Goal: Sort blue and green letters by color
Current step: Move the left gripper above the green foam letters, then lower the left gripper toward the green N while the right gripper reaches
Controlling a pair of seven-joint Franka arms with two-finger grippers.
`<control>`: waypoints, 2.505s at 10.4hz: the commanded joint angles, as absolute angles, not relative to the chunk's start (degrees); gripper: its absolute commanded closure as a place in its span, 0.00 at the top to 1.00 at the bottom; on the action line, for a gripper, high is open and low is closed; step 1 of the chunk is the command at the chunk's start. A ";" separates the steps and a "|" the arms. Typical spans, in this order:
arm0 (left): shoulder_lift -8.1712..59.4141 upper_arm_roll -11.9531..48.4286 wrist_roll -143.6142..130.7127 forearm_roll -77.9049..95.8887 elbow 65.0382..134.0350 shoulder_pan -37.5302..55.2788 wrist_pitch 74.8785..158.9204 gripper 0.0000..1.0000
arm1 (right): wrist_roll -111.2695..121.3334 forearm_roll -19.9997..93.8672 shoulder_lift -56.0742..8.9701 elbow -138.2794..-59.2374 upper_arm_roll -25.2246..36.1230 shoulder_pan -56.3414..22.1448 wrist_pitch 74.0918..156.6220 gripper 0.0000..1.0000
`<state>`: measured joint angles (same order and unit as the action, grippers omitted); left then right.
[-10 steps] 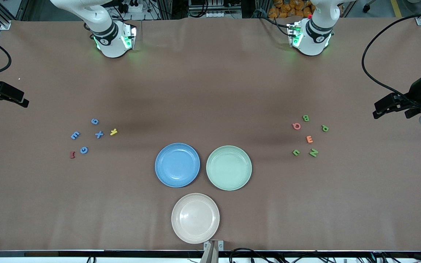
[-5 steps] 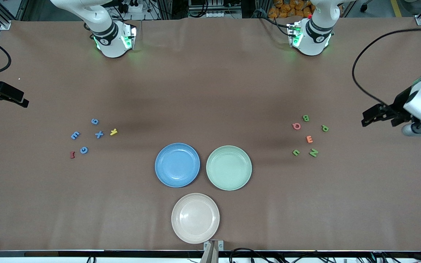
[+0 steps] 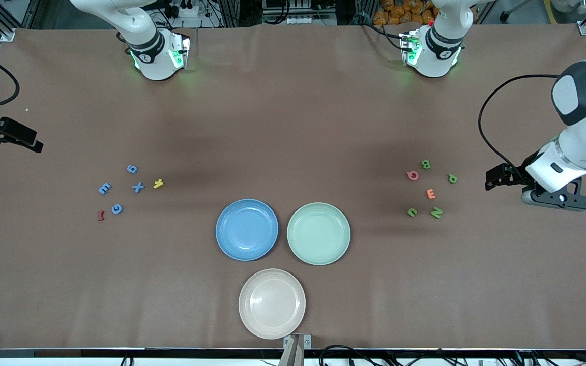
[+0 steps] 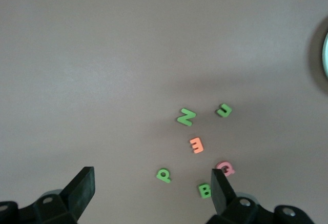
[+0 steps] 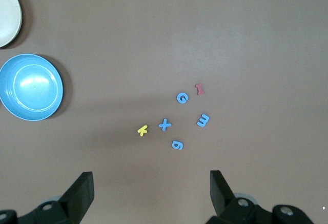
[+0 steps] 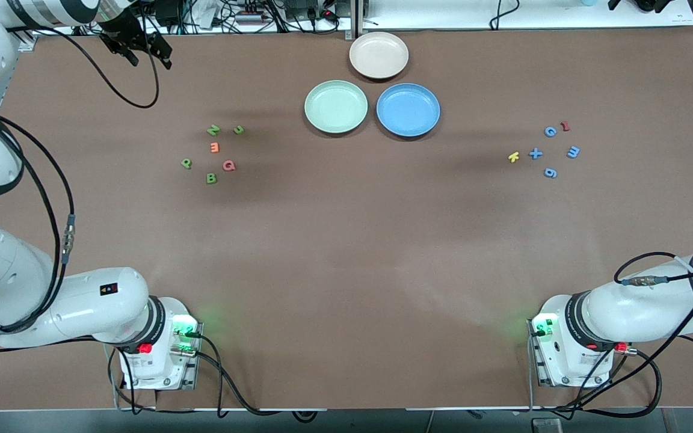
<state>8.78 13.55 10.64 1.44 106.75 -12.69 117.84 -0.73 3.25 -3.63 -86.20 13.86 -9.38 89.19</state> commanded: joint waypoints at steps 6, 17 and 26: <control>16.34 13.89 15.38 2.11 110.83 -11.08 131.39 1.00 | -1.05 2.37 -6.42 -84.73 13.36 -9.05 91.23 1.00; 23.64 13.80 11.45 -10.00 110.04 -8.00 133.77 1.00 | -1.84 2.99 -7.21 -89.63 13.71 -5.45 94.21 1.00; 29.44 13.80 9.67 -11.69 107.85 -6.86 133.77 0.96 | -1.84 5.80 -12.83 -109.12 13.62 1.93 119.65 1.00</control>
